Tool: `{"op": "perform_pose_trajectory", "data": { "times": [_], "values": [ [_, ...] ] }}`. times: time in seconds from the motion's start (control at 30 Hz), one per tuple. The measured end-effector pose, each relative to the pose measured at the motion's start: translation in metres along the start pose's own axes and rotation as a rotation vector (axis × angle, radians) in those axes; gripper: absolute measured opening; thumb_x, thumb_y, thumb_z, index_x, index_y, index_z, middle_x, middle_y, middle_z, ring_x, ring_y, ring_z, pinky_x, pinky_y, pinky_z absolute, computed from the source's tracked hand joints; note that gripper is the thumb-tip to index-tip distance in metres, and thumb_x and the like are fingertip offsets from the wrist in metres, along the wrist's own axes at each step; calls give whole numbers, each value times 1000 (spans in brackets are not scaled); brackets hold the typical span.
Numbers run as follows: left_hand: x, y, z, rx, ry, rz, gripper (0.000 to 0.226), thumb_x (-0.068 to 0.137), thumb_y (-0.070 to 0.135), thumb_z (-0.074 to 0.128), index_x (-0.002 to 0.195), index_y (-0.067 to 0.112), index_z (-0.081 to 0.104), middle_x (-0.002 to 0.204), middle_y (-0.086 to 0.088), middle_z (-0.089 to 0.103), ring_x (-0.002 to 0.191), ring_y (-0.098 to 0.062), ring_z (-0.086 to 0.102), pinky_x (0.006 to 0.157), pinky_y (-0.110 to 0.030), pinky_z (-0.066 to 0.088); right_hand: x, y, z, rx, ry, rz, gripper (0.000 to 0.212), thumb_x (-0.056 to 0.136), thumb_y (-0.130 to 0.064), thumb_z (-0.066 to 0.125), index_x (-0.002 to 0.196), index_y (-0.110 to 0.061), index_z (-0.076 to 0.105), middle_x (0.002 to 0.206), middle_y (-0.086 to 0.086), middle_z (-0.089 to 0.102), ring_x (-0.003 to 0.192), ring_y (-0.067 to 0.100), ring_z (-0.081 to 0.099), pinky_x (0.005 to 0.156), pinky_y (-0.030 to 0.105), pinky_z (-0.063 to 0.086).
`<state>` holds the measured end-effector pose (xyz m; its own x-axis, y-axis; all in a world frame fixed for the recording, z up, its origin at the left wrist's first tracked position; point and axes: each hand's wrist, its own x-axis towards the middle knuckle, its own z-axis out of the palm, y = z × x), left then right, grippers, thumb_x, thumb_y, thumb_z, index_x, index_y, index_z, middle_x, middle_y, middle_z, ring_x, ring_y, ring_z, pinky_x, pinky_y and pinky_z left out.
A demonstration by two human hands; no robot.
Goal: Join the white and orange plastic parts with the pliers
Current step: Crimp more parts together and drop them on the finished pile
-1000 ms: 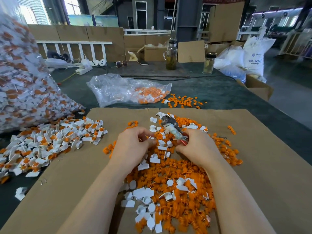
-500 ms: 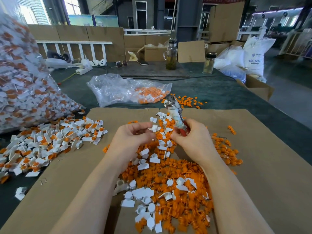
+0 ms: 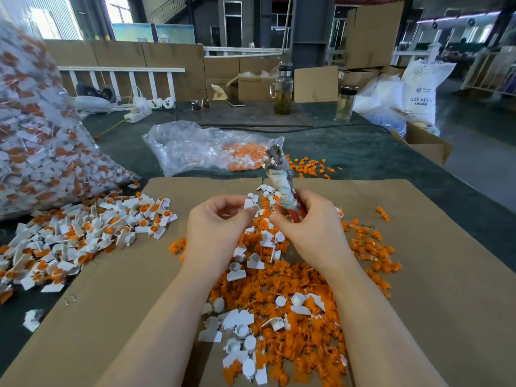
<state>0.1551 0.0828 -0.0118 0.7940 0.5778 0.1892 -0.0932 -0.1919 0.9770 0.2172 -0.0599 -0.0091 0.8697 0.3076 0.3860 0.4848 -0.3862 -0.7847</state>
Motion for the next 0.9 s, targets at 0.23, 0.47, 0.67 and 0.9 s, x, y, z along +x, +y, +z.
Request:
{"op": "perform_pose_trajectory", "data": {
  "times": [0.23,0.47,0.67,0.9],
  "values": [
    [-3,-1,5,122,25,69,12,82,23,79,81,33,72,71,11,74,69,-6,72,66,-23,59,0,-1,2,-32,-5,-9,20,85,-25,70,93,-34,55,84,-20,60,82,2,60,66,16,48],
    [-8,-1,11,272,32,187,12,85,31,75,79,41,70,69,21,70,70,7,65,59,-6,48,1,0,3,-36,27,-4,17,83,-23,70,91,-32,58,78,-17,61,75,1,59,59,16,41],
    [-11,-1,12,316,3,267,16,83,22,77,82,38,75,67,24,68,70,8,63,61,-3,45,1,2,4,-21,61,16,15,80,-19,70,87,-28,60,74,-13,63,72,5,61,62,24,47],
    [-13,0,13,315,-4,340,14,82,15,77,87,29,79,67,28,64,70,11,62,60,-1,42,2,2,3,13,68,31,19,81,-19,71,88,-31,59,76,-14,64,73,4,61,62,22,48]
  ]
}}
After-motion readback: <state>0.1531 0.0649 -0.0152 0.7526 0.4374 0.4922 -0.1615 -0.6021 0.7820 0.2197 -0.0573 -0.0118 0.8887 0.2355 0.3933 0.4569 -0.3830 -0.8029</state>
